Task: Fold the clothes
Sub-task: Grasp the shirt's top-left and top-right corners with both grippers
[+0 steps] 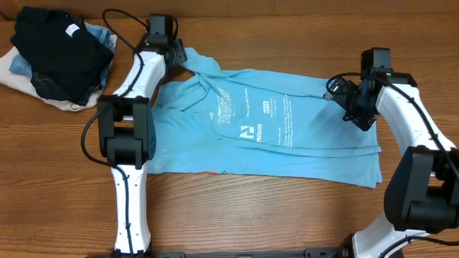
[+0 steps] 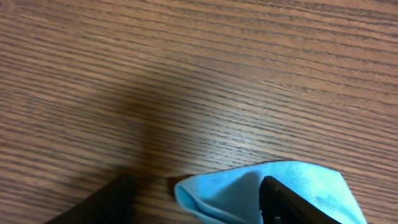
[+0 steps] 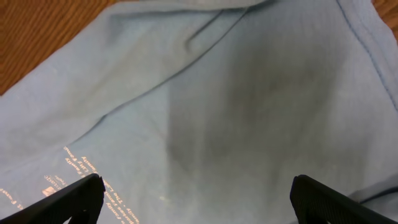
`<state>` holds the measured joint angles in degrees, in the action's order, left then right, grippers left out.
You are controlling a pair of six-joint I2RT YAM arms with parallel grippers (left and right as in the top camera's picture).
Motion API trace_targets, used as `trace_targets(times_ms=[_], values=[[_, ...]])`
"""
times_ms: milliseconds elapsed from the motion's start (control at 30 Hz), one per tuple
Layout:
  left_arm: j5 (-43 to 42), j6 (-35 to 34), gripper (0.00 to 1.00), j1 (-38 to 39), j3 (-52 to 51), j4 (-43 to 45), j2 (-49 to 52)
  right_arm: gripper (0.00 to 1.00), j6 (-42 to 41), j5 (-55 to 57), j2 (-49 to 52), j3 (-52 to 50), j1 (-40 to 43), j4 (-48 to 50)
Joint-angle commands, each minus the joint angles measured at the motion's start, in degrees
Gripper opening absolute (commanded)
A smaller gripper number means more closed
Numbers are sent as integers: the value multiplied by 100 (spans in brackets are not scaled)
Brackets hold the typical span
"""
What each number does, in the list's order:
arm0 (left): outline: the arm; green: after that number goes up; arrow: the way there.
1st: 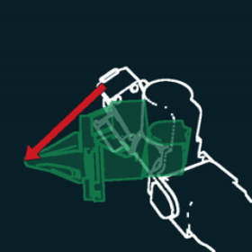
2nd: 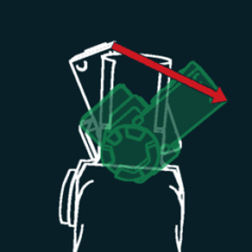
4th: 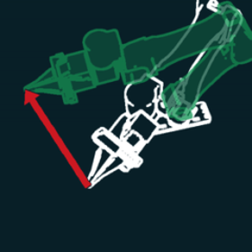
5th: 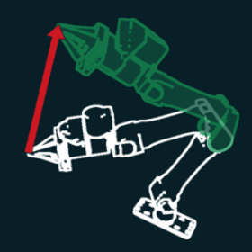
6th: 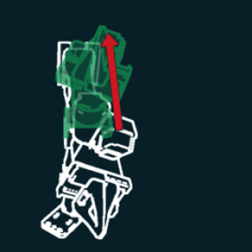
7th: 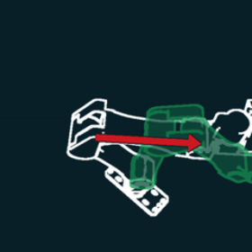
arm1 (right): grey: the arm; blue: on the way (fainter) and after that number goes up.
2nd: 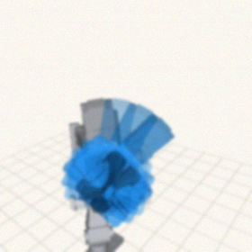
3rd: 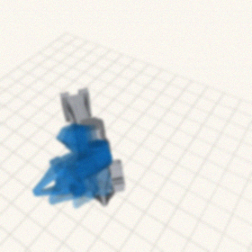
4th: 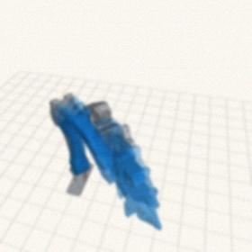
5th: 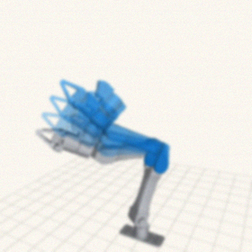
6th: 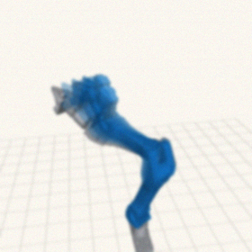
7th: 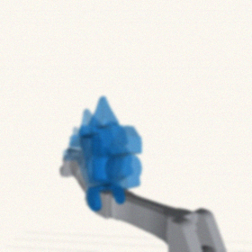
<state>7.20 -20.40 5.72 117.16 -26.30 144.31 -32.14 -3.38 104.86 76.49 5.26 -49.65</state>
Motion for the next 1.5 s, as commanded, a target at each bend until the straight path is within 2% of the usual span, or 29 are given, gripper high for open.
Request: trace_targets(times_ms=[0,133,200,233,333,400,833,1233,1467], values=[[4,116,65,92,116,-17,258,100,-94,190,-37,72,68,120],[31,116,63,92,116,-4,258,100,-116,407,-37,72,210,348],[48,116,59,92,116,-20,258,100,-205,407,-35,72,343,557],[52,116,58,90,116,-44,258,97,-315,420,-35,72,428,645],[52,114,57,92,116,-87,258,79,-494,417,-24,72,726,852],[52,114,56,92,116,-90,258,75,-542,398,0,72,898,918],[48,114,45,105,116,-245,258,76,-343,-177,800,72,1054,1633],[50,114,41,63,116,-372,258,75,-229,-229,1069,74,1062,2013],[50,114,39,63,116,-372,258,64,-212,-229,1069,74,1062,2159]])
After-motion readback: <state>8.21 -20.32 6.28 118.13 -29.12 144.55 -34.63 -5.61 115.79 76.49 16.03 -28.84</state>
